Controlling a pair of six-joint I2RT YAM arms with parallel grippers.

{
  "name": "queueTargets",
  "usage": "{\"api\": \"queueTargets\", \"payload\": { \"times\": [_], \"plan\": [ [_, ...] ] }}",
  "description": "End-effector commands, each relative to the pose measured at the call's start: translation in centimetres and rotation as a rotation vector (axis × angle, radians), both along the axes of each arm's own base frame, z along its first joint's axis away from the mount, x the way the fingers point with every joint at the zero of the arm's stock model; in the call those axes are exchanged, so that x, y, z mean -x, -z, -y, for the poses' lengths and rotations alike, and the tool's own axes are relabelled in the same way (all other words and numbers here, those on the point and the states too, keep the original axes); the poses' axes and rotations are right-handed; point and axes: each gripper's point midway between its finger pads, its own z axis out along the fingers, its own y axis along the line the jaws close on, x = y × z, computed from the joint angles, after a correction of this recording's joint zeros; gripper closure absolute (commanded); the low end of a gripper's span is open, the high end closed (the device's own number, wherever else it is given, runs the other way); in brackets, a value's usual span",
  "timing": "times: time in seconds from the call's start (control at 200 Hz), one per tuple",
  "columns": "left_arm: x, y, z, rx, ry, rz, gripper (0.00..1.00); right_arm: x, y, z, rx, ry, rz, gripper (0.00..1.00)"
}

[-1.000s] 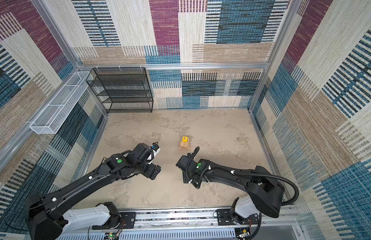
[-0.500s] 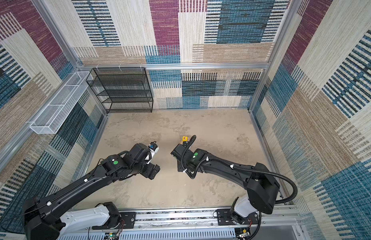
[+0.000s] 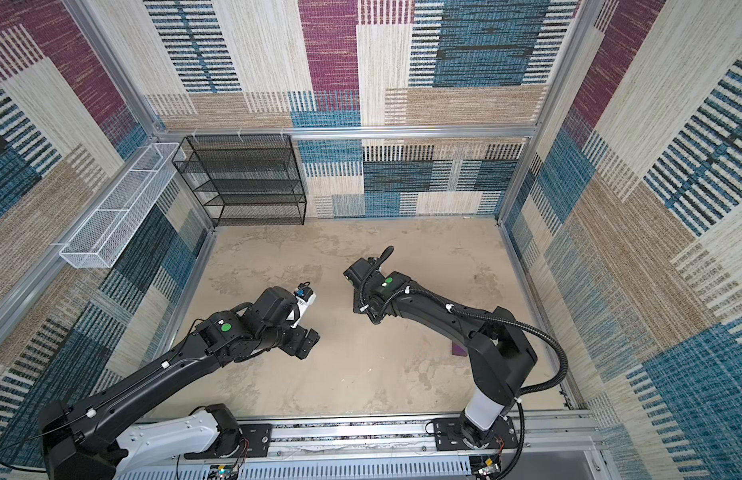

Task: Build the wood block tower
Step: 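Carry the crossed-circle cube over the stack beside the E cube with the right gripper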

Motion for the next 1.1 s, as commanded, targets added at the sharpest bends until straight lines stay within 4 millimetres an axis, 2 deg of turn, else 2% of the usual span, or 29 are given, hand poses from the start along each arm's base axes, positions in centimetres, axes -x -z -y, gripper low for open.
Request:
{"api": "queueTargets", "payload": {
  "times": [0.0, 0.235, 0.666, 1.097],
  "plan": [
    [0.2, -0.3, 0.6, 0.031, 0.027, -0.001, 0.07, -1.2, -0.3, -0.1, 0.012, 0.009, 0.03, 1.0],
    [0.5, -0.4, 1.0, 0.054, 0.045, -0.011, 0.01, -2.4, 0.1, 0.0, 0.019, 0.026, 0.027, 1.0],
    [0.3, -0.7, 0.7, 0.049, 0.034, 0.008, 0.01, -4.1, 1.3, -0.1, 0.033, 0.042, -0.019, 1.0],
    [0.3, -0.9, 0.6, 0.05, 0.028, 0.018, 0.01, -4.9, 2.4, 0.3, 0.053, 0.059, -0.044, 1.0]
  ]
}}
